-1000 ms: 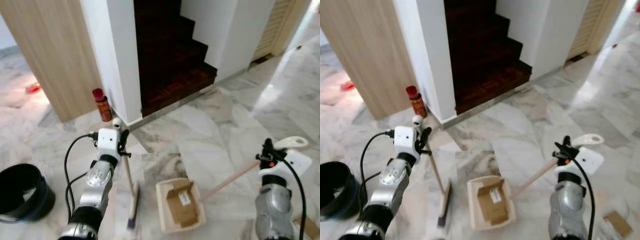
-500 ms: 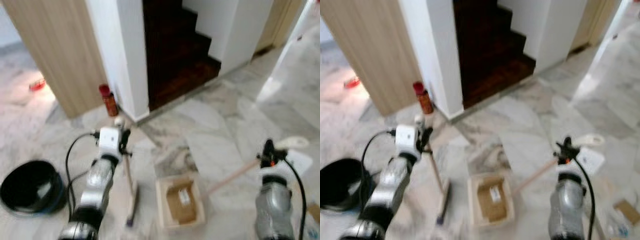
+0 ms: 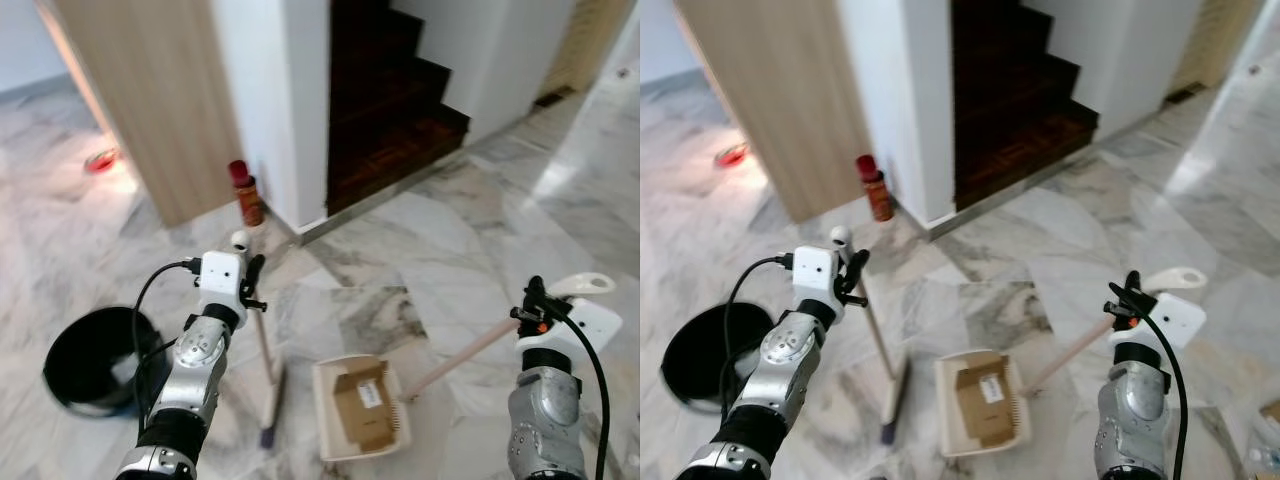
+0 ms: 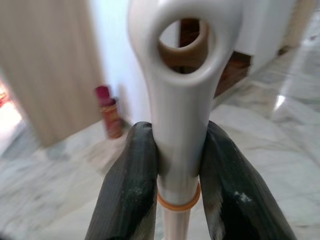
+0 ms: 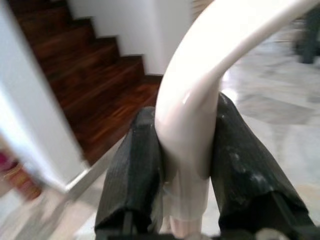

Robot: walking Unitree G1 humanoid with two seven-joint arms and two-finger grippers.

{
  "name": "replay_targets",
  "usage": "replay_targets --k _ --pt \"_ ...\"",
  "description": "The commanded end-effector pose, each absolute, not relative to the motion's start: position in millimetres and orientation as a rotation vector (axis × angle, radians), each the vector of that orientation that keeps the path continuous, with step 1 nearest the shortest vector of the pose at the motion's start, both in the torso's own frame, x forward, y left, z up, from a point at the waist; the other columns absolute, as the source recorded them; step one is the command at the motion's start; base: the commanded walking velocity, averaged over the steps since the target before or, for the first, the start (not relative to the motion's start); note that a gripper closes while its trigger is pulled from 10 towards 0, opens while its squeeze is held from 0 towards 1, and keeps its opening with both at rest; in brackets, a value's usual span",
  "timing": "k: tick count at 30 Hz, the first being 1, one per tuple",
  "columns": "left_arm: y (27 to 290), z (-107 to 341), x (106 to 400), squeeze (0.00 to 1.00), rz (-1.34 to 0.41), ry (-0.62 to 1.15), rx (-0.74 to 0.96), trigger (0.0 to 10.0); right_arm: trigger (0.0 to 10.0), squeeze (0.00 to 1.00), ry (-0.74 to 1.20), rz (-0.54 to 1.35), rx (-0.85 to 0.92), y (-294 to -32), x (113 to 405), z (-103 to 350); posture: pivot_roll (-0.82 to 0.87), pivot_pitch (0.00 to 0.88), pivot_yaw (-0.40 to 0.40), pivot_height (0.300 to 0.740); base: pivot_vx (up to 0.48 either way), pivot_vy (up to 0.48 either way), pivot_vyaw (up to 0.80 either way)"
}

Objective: Sweep floor

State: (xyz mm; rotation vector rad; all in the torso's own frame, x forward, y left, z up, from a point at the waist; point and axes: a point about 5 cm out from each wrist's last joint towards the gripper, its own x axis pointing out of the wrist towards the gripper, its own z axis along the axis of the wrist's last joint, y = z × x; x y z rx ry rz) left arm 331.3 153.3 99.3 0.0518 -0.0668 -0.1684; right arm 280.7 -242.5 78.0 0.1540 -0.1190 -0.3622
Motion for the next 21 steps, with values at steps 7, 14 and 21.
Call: replay_targets --k 7,14,21 --pt "155.0 109.8 334.4 0.0 -0.168 -0.107 0.067 10.0 10.0 0.0 -0.174 -0.378 0.191 -244.0 283.5 87.0 0.13 0.067 0.02 0.74 0.0 0.293 0.0" --pt "155.0 109.8 334.4 0.0 -0.168 -0.107 0.067 10.0 10.0 0.0 -0.174 -0.378 0.191 -244.0 283.5 87.0 0.13 0.067 0.02 0.74 0.0 0.281 0.0" --pt "155.0 109.8 334.4 0.0 -0.168 -0.107 0.067 10.0 10.0 0.0 -0.174 -0.378 0.191 -244.0 283.5 87.0 0.13 0.067 0.02 0.74 0.0 0.281 0.0"
